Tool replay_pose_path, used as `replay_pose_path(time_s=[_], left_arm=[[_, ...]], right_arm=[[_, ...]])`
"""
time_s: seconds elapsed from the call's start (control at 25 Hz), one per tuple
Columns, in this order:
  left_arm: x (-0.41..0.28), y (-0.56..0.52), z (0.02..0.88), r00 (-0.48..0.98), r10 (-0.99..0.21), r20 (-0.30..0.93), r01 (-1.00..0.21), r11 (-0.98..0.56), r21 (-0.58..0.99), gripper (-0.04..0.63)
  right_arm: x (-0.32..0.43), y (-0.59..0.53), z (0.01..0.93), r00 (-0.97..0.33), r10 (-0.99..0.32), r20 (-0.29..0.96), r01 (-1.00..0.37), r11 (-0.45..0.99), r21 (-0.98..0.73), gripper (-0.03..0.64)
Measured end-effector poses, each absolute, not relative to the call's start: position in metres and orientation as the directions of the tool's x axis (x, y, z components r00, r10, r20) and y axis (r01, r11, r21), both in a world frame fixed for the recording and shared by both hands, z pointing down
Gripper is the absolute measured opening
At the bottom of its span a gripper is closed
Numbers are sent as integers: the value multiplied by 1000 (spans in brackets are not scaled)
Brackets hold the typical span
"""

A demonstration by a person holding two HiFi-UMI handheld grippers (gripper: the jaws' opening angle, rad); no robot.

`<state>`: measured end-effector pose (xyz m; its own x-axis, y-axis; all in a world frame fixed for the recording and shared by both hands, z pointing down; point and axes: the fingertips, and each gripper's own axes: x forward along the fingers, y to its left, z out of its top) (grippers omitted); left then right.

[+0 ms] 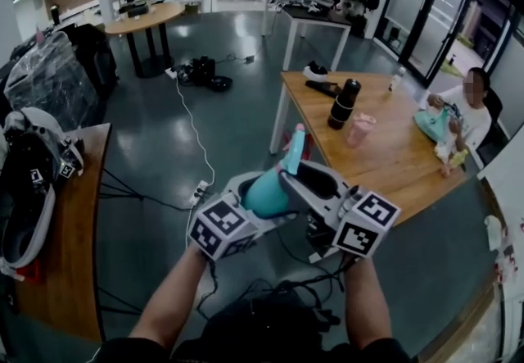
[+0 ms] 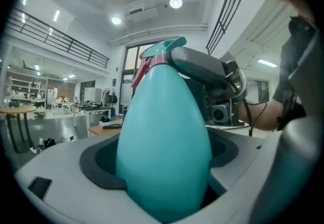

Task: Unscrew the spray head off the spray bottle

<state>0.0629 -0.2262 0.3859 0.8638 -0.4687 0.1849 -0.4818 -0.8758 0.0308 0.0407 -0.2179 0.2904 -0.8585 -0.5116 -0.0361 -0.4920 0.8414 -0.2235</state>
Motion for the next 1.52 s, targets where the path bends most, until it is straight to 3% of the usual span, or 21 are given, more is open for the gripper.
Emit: replay_pose_path(time_s=[0.24,0.52,0.64,1.0,1.32,1.52], left_arm=[[66,-209,368,942,-301,147,-309,-950,38,445],[72,-195,357,980,-179,83,-184,-981,58,445],[73,-203,357,972,-224,74,-228,-972,52,445],[65,-249,365,856,-504,112,-509,-861,11,445],[61,-259,380,758,-632,160,-636,-771,-27,445],[61,-256,385,751,-634,185,-638,-769,-41,445]], right_arm=[[41,-205,274,-931,-341,-129,-316,931,-181,138],[42,-195,266,-971,-189,-145,-172,977,-124,138],[44,-201,265,-963,-230,-142,-212,969,-126,146],[55,-224,268,-882,-457,-113,-432,881,-191,153],[49,-236,283,-803,-594,-50,-562,783,-266,153],[48,-237,286,-785,-618,-48,-586,764,-270,141]])
